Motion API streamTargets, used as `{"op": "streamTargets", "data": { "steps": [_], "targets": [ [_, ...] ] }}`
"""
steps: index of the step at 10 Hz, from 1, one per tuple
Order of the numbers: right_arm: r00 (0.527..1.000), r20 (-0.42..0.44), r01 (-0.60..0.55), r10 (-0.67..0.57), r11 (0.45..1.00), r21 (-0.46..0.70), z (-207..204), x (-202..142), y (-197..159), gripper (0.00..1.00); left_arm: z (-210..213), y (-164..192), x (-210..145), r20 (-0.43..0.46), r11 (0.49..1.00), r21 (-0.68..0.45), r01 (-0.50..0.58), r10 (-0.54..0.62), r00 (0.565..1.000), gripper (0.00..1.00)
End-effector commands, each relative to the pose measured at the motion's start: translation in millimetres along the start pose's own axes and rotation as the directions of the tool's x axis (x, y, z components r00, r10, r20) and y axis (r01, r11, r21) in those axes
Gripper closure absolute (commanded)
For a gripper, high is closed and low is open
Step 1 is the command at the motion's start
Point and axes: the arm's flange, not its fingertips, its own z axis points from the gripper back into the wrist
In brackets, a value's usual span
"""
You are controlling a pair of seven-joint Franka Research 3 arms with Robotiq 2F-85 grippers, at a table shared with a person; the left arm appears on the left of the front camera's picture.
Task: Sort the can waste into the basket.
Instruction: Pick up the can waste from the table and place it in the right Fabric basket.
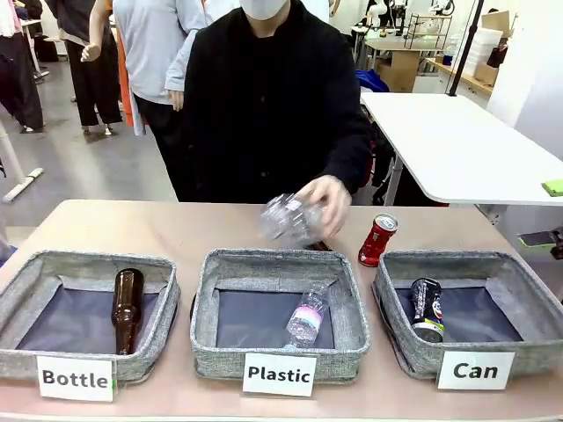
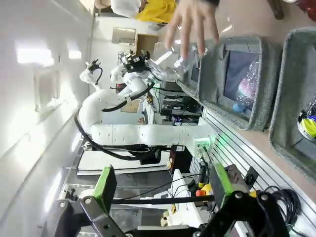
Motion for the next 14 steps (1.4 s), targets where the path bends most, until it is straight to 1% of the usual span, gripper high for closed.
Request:
{"op": "streamTargets", "data": {
  "steps": [1,9,10,11,12,13,14],
  "targets": [
    [1.000,-0.008,-0.020,0.020,1.000,-0.005,-8.0,-4.9,3.3,0.00,-9.8,-9.5,0.6,-0.003,0.999,0.036,-0.017,0.017,1.000,0.00],
    [1.000,-0.008,-0.020,0.020,1.000,-0.005,-8.0,-4.9,3.3,0.00,-9.8,-9.5,0.6,-0.003,0.999,0.036,-0.017,0.017,1.000,0.00],
    [1.000,-0.004,-0.013,0.013,1.000,-0.005,-3.2,-3.2,4.3,0.00,-9.8,-9.5,0.6,-0.003,0.999,0.036,-0.017,0.017,1.000,0.00],
    [0.965,0.001,-0.252,0.263,0.923,-0.291,13.3,-10.8,23.4,0.00,-9.8,-9.5,0.6,-0.003,0.999,0.036,-0.017,0.017,1.000,0.00],
    [0.826,-0.166,-0.542,0.539,0.677,-0.498,11.3,16.1,25.6,0.00,-9.8,-9.5,0.6,-0.003,0.999,0.036,-0.017,0.017,1.000,0.00],
    [0.701,-0.329,-0.680,0.633,0.453,-0.577,7.2,54.3,14.5,0.00,-9.8,-9.5,0.6,-0.003,0.999,0.036,-0.017,0.017,1.000,0.00],
    [0.612,-0.401,-0.749,0.682,0.339,-0.569,-1.9,83.4,-0.8,0.00,-9.8,-9.5,0.6,-0.003,0.999,0.036,-0.017,0.017,1.000,0.00]
  ]
}}
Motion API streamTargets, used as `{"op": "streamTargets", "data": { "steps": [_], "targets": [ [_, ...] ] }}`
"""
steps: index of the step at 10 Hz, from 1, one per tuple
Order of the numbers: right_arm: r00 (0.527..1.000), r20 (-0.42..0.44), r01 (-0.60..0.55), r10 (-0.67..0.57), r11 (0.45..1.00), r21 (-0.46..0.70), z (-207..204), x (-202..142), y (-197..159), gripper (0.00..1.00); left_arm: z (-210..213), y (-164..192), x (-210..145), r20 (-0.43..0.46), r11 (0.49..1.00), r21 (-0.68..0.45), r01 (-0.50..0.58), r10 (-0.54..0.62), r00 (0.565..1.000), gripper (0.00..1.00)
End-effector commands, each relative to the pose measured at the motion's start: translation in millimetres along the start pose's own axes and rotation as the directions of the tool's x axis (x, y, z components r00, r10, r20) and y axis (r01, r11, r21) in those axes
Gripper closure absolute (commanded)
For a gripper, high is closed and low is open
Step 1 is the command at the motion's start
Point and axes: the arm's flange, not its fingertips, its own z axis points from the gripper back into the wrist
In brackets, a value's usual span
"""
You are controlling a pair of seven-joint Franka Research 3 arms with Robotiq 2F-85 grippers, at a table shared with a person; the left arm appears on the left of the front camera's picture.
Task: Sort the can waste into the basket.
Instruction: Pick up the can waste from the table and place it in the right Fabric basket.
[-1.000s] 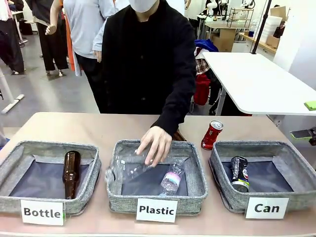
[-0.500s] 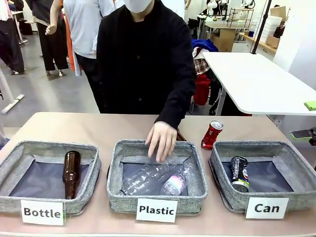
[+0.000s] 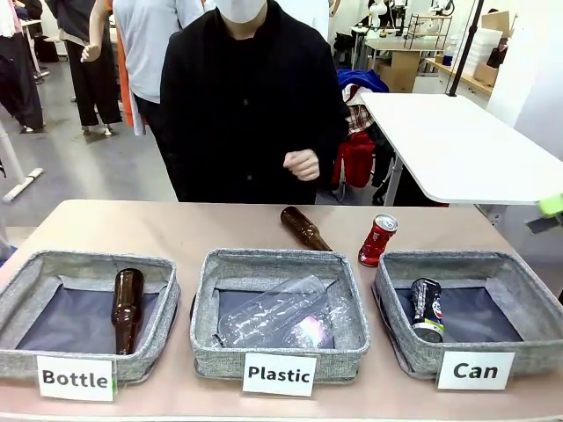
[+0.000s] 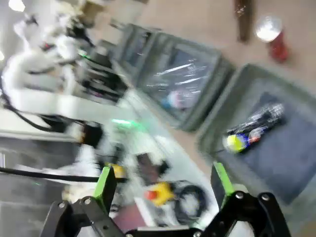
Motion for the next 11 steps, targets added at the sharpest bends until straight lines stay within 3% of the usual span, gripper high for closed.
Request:
{"op": "streamTargets", "data": {
  "steps": [1,3,4,5,6,8,9,11],
  "targets": [
    [0.885,-0.136,-0.456,0.445,0.770,-0.446,-44.7,42.4,-57.6,0.00,-1.6,-5.2,-1.6,0.004,1.000,0.003,-0.011,0.011,1.000,0.00],
    [0.876,-0.174,-0.475,0.450,0.739,-0.478,-77.1,68.8,-80.0,0.00,-1.6,-5.2,-1.6,0.004,1.000,0.003,-0.011,0.011,1.000,0.00],
    [0.895,-0.180,-0.443,0.408,0.767,-0.464,-81.5,69.3,-84.0,0.00,-1.6,-5.2,-1.6,0.004,1.000,0.003,-0.011,0.011,1.000,0.00],
    [0.966,0.037,-0.226,0.254,0.910,-0.347,-57.8,60.7,-68.5,0.00,-1.6,-5.2,-1.6,0.004,1.000,0.003,-0.011,0.011,1.000,0.00],
    [0.895,-0.210,-0.445,0.393,0.816,-0.368,-79.5,79.4,-75.0,0.00,-1.6,-5.2,-1.6,0.004,1.000,0.003,-0.011,0.011,1.000,0.00],
    [0.895,-0.210,-0.445,0.393,0.816,-0.368,-79.5,79.4,-75.0,0.00,-1.6,-5.2,-1.6,0.004,1.000,0.003,-0.011,0.011,1.000,0.00],
    [0.915,-0.163,-0.403,0.369,0.828,-0.391,-75.4,77.1,-80.3,0.00,-1.6,-5.2,-1.6,0.004,1.000,0.003,-0.011,0.011,1.000,0.00],
    [0.836,-0.136,-0.547,0.531,0.790,-0.278,-65.8,99.3,-121.5,0.00,-1.6,-5.2,-1.6,0.004,1.000,0.003,-0.011,0.011,1.000,0.00]
  ]
}}
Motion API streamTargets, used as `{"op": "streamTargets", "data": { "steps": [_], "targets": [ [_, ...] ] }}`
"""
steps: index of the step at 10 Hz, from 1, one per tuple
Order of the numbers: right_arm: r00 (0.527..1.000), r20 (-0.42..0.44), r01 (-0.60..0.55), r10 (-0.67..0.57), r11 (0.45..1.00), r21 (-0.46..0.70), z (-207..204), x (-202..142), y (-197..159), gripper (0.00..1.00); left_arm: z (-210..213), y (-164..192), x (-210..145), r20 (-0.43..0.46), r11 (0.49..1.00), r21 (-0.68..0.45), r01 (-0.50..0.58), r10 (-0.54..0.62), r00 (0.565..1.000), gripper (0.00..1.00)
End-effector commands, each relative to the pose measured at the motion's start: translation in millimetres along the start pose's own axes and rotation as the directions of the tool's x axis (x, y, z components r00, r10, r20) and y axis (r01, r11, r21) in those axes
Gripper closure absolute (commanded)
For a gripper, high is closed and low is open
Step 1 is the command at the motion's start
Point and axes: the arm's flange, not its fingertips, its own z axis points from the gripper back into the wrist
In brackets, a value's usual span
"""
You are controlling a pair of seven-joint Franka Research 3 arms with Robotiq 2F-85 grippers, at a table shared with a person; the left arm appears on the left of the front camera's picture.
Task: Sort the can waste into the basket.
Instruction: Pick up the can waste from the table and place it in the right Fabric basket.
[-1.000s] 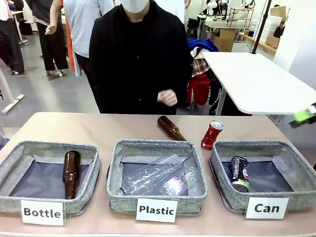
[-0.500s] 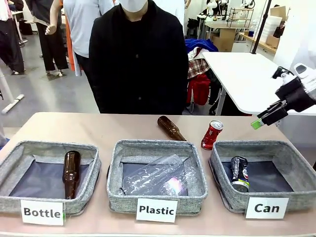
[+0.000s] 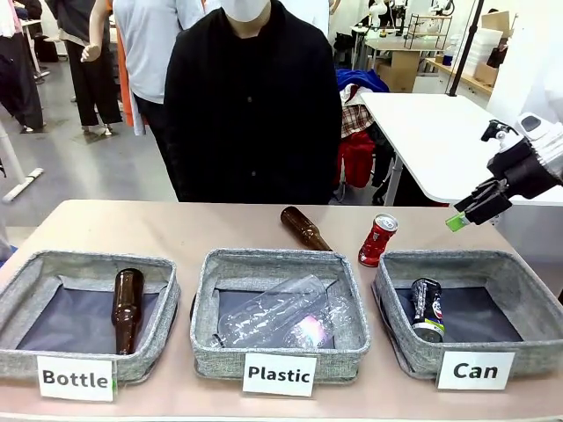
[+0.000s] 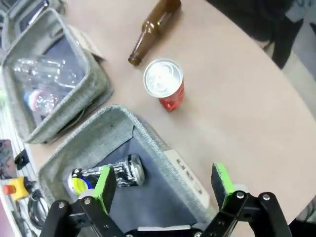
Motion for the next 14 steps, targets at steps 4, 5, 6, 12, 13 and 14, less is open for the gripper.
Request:
{"op": "streamTargets", "data": {
  "steps": [4,5,6,12,13,14],
  "targets": [
    [0.934,0.174,-0.350,0.313,0.900,0.259,-35.3,-5.0,-82.6,0.00,-1.3,-4.1,-1.5,0.003,1.000,0.002,-0.013,0.013,1.000,0.00],
    [0.914,0.218,-0.391,0.343,0.888,0.241,-48.6,-6.3,-94.1,0.00,-1.3,-4.1,-1.5,0.003,1.000,0.002,-0.013,0.013,1.000,0.00],
    [0.886,0.274,-0.437,0.374,0.871,0.224,-62.0,-8.0,-105.8,0.00,-1.3,-4.1,-1.5,0.003,1.000,0.002,-0.013,0.013,1.000,0.00],
    [0.830,0.398,-0.510,0.391,0.820,0.258,-135.3,-4.8,-140.7,0.00,-1.3,-4.1,-1.5,0.003,1.000,0.002,-0.013,0.013,1.000,0.00],
    [0.826,0.407,-0.520,0.391,0.806,0.282,-142.5,-4.1,-140.7,0.00,-1.3,-4.1,-1.5,0.003,1.000,0.002,-0.013,0.013,1.000,0.00],
    [0.824,0.407,-0.527,0.395,0.799,0.291,-149.0,-2.9,-139.4,0.00,-1.3,-4.1,-1.5,0.003,1.000,0.002,-0.013,0.013,1.000,0.00]
  ]
}}
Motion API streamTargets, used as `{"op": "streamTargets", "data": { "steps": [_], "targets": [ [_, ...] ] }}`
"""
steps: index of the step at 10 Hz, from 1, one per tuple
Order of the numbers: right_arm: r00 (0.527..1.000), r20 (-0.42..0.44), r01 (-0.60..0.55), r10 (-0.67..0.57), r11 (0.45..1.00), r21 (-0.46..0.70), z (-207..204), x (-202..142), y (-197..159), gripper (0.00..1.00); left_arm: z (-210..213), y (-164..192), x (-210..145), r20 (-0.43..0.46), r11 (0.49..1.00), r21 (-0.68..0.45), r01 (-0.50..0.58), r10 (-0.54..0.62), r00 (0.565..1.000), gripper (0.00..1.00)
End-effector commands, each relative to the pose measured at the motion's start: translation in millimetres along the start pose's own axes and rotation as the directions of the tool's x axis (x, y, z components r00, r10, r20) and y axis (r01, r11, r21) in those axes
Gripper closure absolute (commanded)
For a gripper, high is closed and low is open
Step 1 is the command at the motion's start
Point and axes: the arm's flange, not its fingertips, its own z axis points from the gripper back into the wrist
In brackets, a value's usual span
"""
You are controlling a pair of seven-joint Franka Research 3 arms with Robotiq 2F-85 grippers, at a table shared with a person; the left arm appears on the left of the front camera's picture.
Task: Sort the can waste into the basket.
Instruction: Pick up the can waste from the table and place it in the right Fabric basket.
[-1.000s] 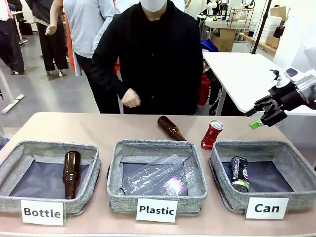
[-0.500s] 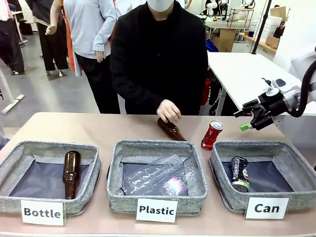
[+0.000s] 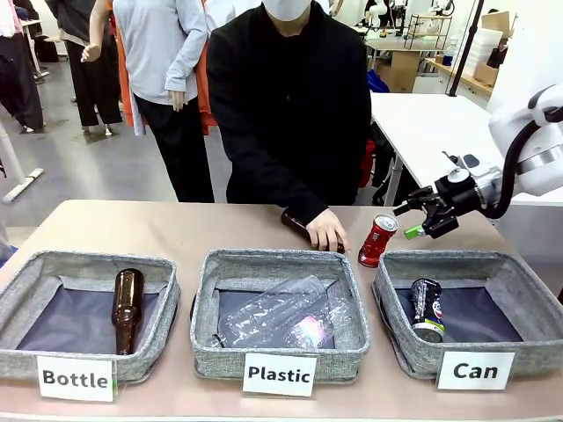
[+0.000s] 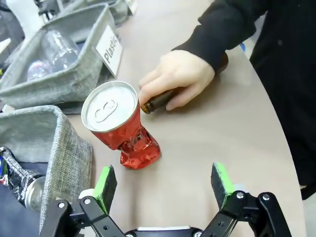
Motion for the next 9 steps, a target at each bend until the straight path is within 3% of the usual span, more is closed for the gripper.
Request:
{"op": "streamTargets", "data": {
  "steps": [1,9],
  "targets": [
    [0.999,0.016,-0.051,0.051,0.998,0.036,-3.0,-0.8,-8.3,0.00,-1.2,-4.3,-1.2,0.003,1.000,0.002,-0.012,0.012,1.000,0.00],
    [0.998,0.056,-0.043,0.036,0.989,0.142,-59.5,-4.3,-16.8,0.00,-1.2,-4.3,-1.2,0.003,1.000,0.002,-0.012,0.012,1.000,0.00]
  ]
}}
